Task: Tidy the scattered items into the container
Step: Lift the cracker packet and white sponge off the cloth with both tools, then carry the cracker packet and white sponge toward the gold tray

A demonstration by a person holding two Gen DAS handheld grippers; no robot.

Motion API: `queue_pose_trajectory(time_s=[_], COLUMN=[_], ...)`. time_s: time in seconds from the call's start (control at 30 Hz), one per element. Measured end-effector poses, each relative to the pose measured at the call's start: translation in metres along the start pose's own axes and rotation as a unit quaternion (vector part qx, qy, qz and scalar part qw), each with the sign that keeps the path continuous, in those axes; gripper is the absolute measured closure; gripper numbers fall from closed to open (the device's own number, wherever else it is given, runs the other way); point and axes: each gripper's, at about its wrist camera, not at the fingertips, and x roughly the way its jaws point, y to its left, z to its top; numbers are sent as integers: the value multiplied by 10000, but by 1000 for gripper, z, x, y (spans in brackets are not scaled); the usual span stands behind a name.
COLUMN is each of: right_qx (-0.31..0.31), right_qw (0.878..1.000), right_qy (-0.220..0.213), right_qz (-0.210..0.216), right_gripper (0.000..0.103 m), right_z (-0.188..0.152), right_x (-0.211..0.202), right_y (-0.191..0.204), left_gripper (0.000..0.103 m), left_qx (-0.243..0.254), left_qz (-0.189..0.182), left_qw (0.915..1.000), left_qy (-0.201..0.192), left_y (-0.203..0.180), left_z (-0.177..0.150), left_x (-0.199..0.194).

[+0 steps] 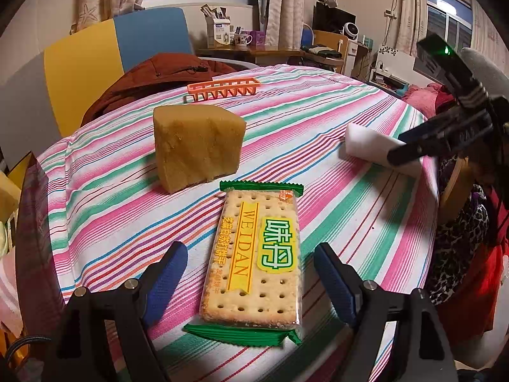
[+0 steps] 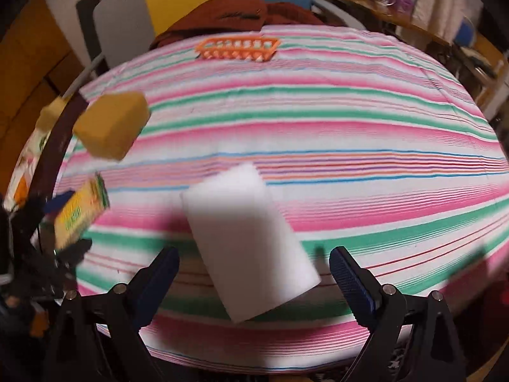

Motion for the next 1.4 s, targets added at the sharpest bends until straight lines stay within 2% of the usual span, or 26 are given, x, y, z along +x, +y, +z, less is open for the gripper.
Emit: queue_pose_trajectory(time_s=[0.1, 0.17, 0.2, 0.23, 0.33, 0.4, 0.47, 0.6, 0.77, 1.0, 1.17, 1.23, 1.4], right_qx=[-172, -253, -268, -202, 48, 278, 396, 99, -85, -102, -398, -545, -678], right_qw=[9998, 9994, 9992, 9989, 9992, 9986, 9982, 9976, 9949, 9924, 9919, 9903, 9885], right_qy=[59, -60, -138, -191, -273, -343, -454, -691, -1002, -1184, -1202, -1268, -1313], right_qz=[-75, -230, -279, -371, -295, -280, -68, -28, 97, 307, 114, -138, -307], right_gripper=[7, 10, 27, 30, 31, 27, 24, 13, 13, 13, 21, 39, 40], right_z=[-1, -1, 0, 0, -2, -3, -4, -11, -23, -25, -27, -29, -33], right_x=[11, 13, 13, 12, 8, 8, 8, 8, 5, -1, 4, 5, 5], right_y=[3, 4, 4, 3, 7, 12, 17, 27, 22, 7, 16, 22, 28], left_gripper=[20, 20, 20, 20, 23, 27, 27, 27, 27, 28, 29, 30, 34], left_qx=[-6, -16, -23, -30, -2, 130, 188, 177, 126, 279, 242, 199, 216], left_qz=[-1, -6, -5, 11, 150, 208, 192, 84, -16, -109, -157, -192, -217], left_qw=[10000, 10000, 10000, 10000, 9999, 9997, 9996, 9998, 9999, 9995, 9996, 9996, 9995], left_qy=[-9, -12, -18, -25, 1, -26, -12, -51, -25, 36, 23, 24, 91], left_y=[0, 0, 0, -1, -5, -11, -12, -8, -4, -9, -7, -5, -2], left_z=[0, 0, 0, -1, 1, 1, 1, 0, -2, 0, 2, 2, 6], left_x=[0, 0, -1, -2, -5, -6, -6, -8, -8, -6, -4, -4, -2])
